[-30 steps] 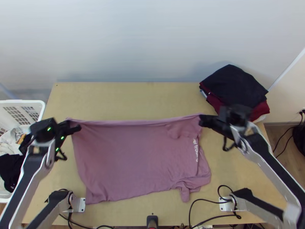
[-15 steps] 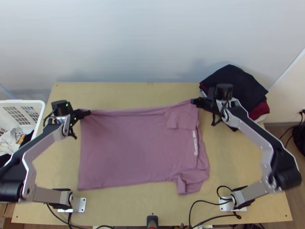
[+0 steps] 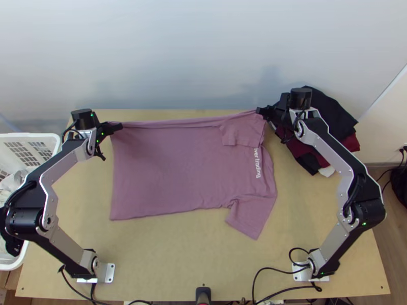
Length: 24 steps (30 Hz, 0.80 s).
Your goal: Fold the t-shirt
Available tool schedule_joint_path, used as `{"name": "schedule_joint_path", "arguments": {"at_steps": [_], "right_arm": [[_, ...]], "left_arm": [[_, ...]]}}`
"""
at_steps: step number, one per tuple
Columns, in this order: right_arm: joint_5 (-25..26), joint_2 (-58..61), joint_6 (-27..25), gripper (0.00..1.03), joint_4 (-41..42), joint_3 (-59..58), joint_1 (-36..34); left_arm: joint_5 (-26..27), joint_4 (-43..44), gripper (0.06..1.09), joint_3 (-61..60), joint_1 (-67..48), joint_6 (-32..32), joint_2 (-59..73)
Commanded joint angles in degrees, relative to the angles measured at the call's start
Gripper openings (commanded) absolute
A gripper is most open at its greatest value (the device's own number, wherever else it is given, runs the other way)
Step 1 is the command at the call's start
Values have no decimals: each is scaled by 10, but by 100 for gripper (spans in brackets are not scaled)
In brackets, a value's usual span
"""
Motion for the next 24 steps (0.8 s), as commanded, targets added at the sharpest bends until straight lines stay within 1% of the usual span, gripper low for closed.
{"name": "schedule_joint_path", "arguments": {"at_steps": [1,16,24], "right_arm": [[3,20,-6,3,-3,13,-9],[4,72,-7,3,3,21,-6],[3,113,-7,3,1,50,-4]], "left_arm": [[-5,-4,9,21,-1,-7,27],[-5,0,10,39,-1,-12,78],[-5,-23,9,73,-1,-16,106]]}}
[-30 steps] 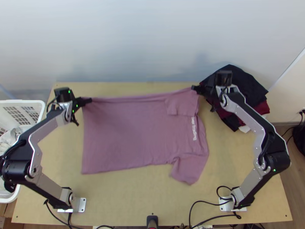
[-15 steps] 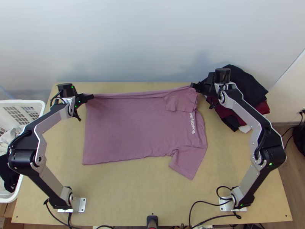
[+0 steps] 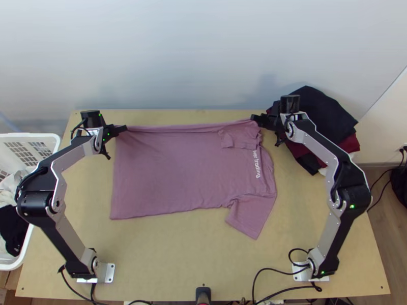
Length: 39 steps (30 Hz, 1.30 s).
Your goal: Fold the t-shirt
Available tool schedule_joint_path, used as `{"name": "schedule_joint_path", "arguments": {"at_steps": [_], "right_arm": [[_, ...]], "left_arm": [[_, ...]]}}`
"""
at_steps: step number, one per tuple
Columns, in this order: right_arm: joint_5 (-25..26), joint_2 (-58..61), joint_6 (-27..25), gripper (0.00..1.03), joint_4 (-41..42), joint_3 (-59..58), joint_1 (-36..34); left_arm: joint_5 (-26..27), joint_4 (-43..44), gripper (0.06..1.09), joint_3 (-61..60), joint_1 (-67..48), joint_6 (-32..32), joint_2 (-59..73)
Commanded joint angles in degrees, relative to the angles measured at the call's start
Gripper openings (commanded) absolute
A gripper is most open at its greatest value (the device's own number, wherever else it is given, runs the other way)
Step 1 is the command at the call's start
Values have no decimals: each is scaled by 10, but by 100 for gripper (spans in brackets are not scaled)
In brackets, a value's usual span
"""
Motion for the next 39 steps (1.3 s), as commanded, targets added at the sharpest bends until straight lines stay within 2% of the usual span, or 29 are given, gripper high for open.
{"name": "schedule_joint_path", "arguments": {"at_steps": [1,8,16,23,39], "right_arm": [[3,24,-7,3,-1,29,-4],[3,57,-10,3,-79,96,-4],[0,62,-9,3,-188,136,2],[0,43,-11,3,-237,116,-1],[5,-23,-29,3,-238,12,3]], "left_arm": [[-4,-24,9,32,-1,-11,22],[16,-147,9,104,-1,-11,54],[43,-215,9,97,0,-13,33],[56,-215,10,45,10,-11,-9],[70,-205,9,-61,13,-20,-108]]}}
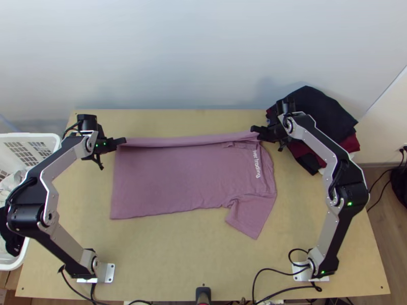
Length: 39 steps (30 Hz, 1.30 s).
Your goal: Fold the t-shirt
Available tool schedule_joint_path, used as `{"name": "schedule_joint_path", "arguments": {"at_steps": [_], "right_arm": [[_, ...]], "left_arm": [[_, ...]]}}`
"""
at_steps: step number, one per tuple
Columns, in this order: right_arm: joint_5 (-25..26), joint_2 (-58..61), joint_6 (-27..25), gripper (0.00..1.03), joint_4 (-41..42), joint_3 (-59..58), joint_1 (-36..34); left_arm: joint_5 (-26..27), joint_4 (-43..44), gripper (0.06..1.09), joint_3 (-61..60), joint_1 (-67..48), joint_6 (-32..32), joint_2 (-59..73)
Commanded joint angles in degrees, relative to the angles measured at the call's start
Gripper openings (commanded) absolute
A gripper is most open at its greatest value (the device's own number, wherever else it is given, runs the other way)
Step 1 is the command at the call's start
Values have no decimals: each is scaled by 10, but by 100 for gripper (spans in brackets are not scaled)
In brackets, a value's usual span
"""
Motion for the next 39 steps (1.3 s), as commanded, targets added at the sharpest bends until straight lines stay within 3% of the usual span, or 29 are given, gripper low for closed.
{"name": "schedule_joint_path", "arguments": {"at_steps": [1,11,12,13,16,18,21,23,26,29,33,37,39], "right_arm": [[8,-31,-7,3,-4,-28,4],[26,-35,-6,3,24,-80,3],[29,-37,-6,3,24,-82,3],[33,-38,-6,6,24,-84,3],[51,-52,-6,45,24,-97,5],[58,-62,-5,70,21,-107,5],[60,-83,-5,89,11,-121,5],[60,-103,-5,90,-4,-134,7],[60,-160,2,90,-34,-164,17],[60,-239,20,99,-37,-216,23],[58,-307,65,99,-128,-248,26],[56,-337,55,99,-225,-283,25],[48,-367,48,99,-230,-325,26]], "left_arm": [[5,2,9,-33,2,-16,-30],[4,14,10,-99,-14,-21,-57],[4,19,17,-102,-15,-16,-59],[4,19,31,-106,-15,-9,-62],[4,18,61,-117,-23,13,-76],[5,17,70,-128,-27,21,-88],[24,9,85,-136,-25,21,-97],[51,-1,95,-138,-19,21,-106],[56,-1,97,-149,-12,21,-138],[75,-7,97,-156,-1,22,-180],[81,-28,97,-163,0,36,-234],[81,-58,97,-163,2,48,-276],[81,-68,97,-165,7,53,-292]]}}
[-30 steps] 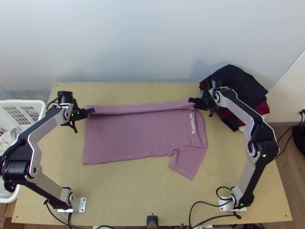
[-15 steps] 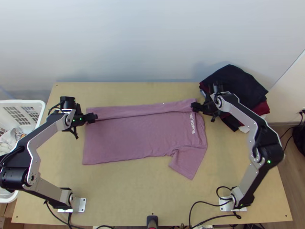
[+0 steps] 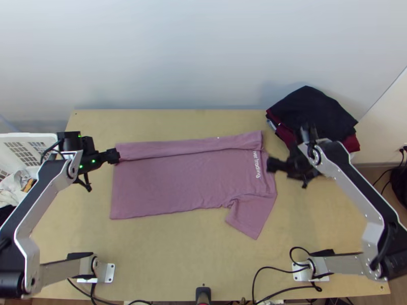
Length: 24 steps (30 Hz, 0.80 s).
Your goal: Fold the t-shirt
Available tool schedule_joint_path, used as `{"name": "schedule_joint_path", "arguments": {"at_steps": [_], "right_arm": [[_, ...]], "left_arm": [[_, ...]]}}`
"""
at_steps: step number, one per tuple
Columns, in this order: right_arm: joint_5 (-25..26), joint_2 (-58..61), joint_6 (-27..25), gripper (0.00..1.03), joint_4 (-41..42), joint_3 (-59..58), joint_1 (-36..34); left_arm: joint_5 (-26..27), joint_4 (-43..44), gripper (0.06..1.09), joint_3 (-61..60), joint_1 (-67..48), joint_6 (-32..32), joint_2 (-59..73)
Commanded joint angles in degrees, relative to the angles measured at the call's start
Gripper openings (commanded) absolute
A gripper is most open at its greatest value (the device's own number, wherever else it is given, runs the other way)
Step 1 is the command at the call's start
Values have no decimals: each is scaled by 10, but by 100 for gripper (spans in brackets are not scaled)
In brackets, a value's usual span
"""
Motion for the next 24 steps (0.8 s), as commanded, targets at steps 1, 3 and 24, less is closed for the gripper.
{"name": "schedule_joint_path", "arguments": {"at_steps": [1,3,24], "right_arm": [[-16,-45,4,99,-28,-75,6],[-19,-76,4,97,-29,-112,12],[-40,-79,4,52,55,-236,46]], "left_arm": [[6,-21,97,-15,8,16,-30],[6,-31,97,-16,15,19,-39],[5,-56,96,-42,18,23,-80]]}}
